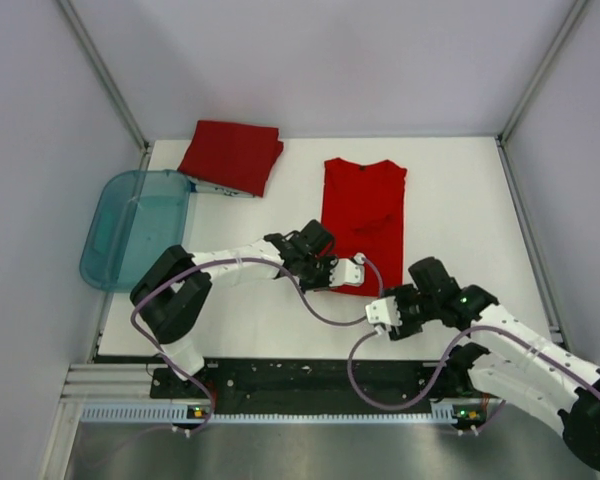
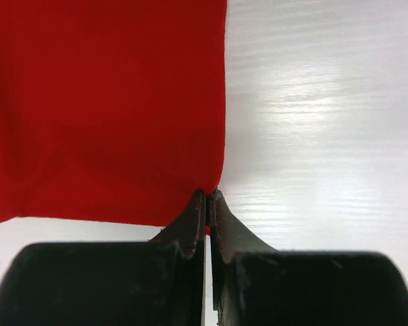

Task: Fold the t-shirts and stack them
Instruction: Grab one side of the 2/3 rectangular tshirt with both arms, then fold the long partially folded tshirt into a neat square, then put the neatly folded tshirt into the corner of the board with the left arm

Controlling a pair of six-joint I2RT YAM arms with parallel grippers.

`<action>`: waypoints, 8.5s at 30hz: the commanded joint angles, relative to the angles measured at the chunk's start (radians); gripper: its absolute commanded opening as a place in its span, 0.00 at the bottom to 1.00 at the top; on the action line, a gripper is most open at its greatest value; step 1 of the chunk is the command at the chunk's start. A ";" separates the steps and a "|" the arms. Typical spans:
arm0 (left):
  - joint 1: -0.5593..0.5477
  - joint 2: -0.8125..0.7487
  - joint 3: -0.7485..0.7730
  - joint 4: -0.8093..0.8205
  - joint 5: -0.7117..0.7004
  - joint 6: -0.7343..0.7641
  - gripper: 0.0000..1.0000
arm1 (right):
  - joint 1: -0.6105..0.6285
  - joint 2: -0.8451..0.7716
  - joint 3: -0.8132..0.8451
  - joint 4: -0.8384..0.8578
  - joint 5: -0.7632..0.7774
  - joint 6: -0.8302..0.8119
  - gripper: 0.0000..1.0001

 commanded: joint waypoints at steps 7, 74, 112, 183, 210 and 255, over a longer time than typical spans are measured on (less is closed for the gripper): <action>-0.004 -0.030 -0.019 -0.042 0.087 -0.043 0.00 | 0.079 0.051 -0.066 0.139 0.149 -0.034 0.63; 0.151 0.221 0.846 -0.617 -0.161 -0.059 0.00 | -0.351 0.131 0.386 -0.015 0.034 0.430 0.00; 0.265 0.354 0.782 -0.162 -0.289 -0.450 0.54 | -0.486 0.664 0.667 0.246 0.394 1.425 0.50; 0.352 0.507 0.659 -0.123 -0.136 -0.910 0.67 | -0.489 0.922 0.548 0.378 0.084 1.530 0.13; 0.381 0.509 0.707 -0.120 0.225 -0.976 0.00 | -0.490 0.779 0.550 0.329 0.140 1.475 0.99; 0.630 0.458 1.194 0.105 -0.657 -0.047 0.00 | -0.490 0.387 0.517 0.154 0.271 1.288 0.99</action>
